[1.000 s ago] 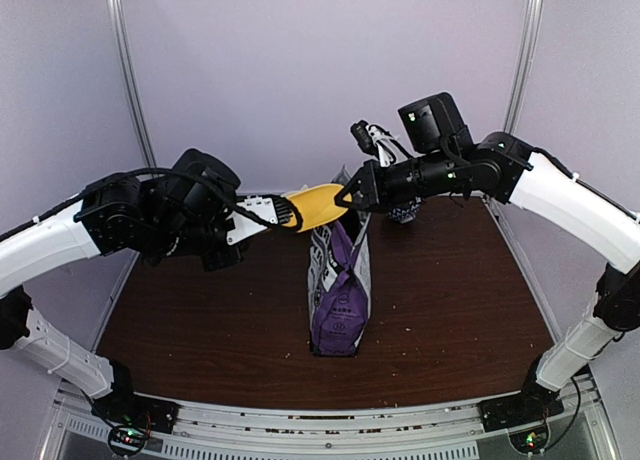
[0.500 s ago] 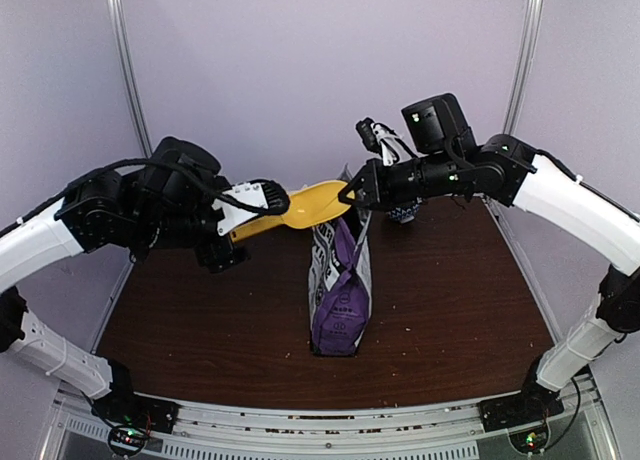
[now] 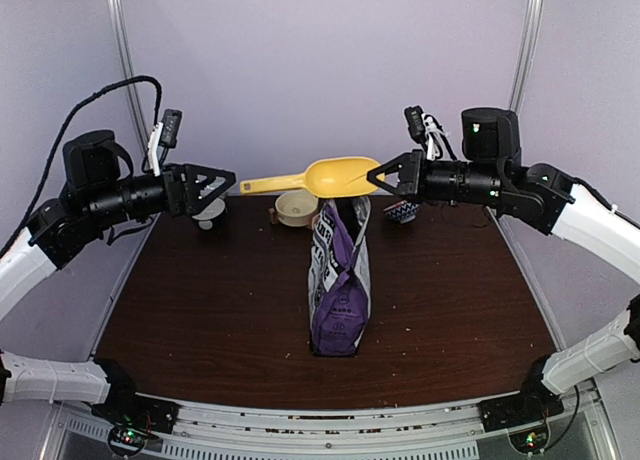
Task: Serve the pet food
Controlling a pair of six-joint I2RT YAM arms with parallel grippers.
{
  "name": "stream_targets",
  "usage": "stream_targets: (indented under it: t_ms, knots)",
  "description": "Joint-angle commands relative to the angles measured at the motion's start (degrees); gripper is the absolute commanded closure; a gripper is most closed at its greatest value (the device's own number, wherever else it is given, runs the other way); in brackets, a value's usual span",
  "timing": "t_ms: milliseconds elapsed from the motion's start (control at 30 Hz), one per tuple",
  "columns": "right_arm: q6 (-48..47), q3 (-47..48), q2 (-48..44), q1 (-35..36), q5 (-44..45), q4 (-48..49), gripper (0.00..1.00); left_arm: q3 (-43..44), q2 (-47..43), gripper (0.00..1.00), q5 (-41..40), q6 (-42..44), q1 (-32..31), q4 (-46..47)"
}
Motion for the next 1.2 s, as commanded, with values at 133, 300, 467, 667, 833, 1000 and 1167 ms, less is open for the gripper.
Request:
stream_targets:
  t_ms: [133,300,467,667,833,1000,1167]
  knots:
    - [1.9,-1.9,-1.2,0.2,-8.6,10.5,1.0,-3.4,4.7,0.07,25.7,-20.7,1.5,21.6]
    - [1.6,-2.0,-1.1,0.6,-9.3,10.5,1.0,-3.0,5.4,0.08,26.4,-20.5,1.4,20.5]
    - [2.2,-1.7,-0.6,0.8,-11.2,11.4,1.0,-2.2,6.1,0.08,24.2,-18.2,1.5,15.3]
    - [2.2,-1.7,-0.4,0.9,-12.6,11.8,1.0,-1.2,6.2,0.07,20.2,-16.2,1.5,10.9]
    - [2.2,-2.0,-0.3,0.9,-13.2,11.9,1.0,-0.5,6.3,0.07,17.4,-14.9,1.5,8.0]
    - [2.6,-1.9,0.2,0.9,-13.3,11.9,1.0,-0.7,7.5,0.17,21.9,-16.8,1.5,11.4]
    - [2.6,-1.6,0.8,0.9,-11.9,10.6,1.0,-1.4,7.4,0.35,24.4,-18.6,1.5,14.5]
